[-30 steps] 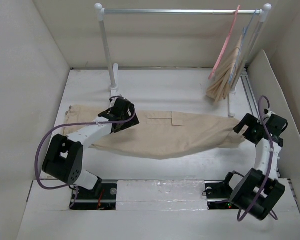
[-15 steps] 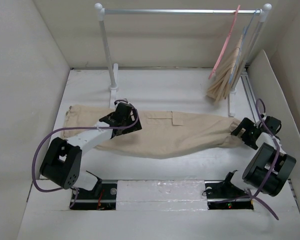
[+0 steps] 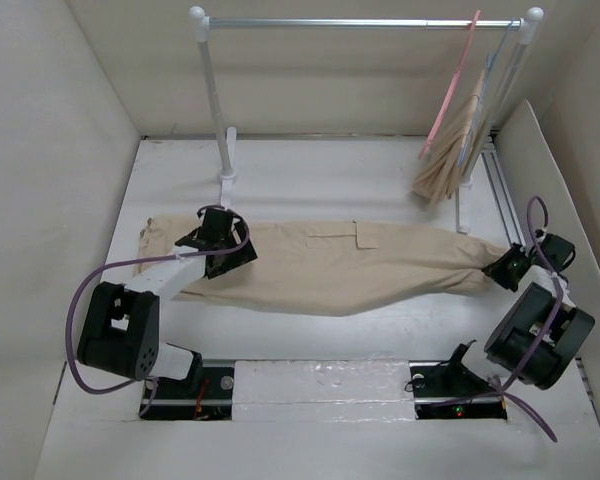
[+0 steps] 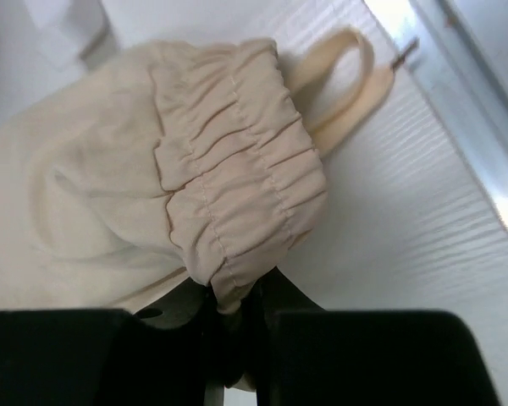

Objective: Place the trousers on the hanger
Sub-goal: Fold the trousers at the center of the board.

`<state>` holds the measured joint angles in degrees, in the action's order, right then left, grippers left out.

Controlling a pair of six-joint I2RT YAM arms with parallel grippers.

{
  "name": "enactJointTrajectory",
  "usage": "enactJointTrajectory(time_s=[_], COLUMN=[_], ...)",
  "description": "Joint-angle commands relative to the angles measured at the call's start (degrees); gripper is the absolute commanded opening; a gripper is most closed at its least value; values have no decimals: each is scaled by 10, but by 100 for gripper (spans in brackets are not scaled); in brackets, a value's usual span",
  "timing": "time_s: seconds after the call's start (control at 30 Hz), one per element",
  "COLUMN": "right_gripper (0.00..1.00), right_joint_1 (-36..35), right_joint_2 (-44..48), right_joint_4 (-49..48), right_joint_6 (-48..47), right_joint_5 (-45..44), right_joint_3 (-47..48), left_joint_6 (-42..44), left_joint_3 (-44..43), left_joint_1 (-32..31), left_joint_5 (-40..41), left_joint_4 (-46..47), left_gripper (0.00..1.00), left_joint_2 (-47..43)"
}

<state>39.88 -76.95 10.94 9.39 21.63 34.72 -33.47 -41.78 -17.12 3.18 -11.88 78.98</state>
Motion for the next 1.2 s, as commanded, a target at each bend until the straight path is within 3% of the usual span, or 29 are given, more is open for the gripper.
enactJointTrajectory(time_s=[0.0, 0.1, 0.27, 0.4, 0.53, 0.67, 0.83, 0.93, 1.17], right_gripper=[0, 0, 0, 0, 0, 0, 0, 0, 0], right_joint_1=[6, 6, -1, -31, -110, -237, -388, -499, -716], right_joint_2=[86, 125, 114, 110, 124, 145, 166, 160, 97], right_joint_4=[55, 111, 219, 233, 247, 260, 225, 200, 148], right_joint_6=[-40, -77, -151, -160, -176, -184, -123, -74, -21], right_joint_5=[-29, -40, -41, 2, 4, 9, -47, -103, -213], right_joint_3=[100, 203, 377, 439, 459, 453, 435, 435, 457], left_joint_6=[-5, -18, -44, -69, -83, -61, -15, 2, 7], left_joint_3=[20, 21, -11, -52, -141, -209, -268, -281, -276], left_joint_1=[-11, -40, -120, -209, -273, -262, -155, -109, -81], left_joint_5=[-48, -43, -54, -50, -15, 25, 53, 53, 72], left_joint_4=[-3, -1, -8, -10, -45, -88, -132, -148, -160], left_gripper=[77, 77, 77, 78, 79, 79, 79, 79, 80], left_joint_2=[-21, -16, 10, 45, 81, 44, -57, -92, -133])
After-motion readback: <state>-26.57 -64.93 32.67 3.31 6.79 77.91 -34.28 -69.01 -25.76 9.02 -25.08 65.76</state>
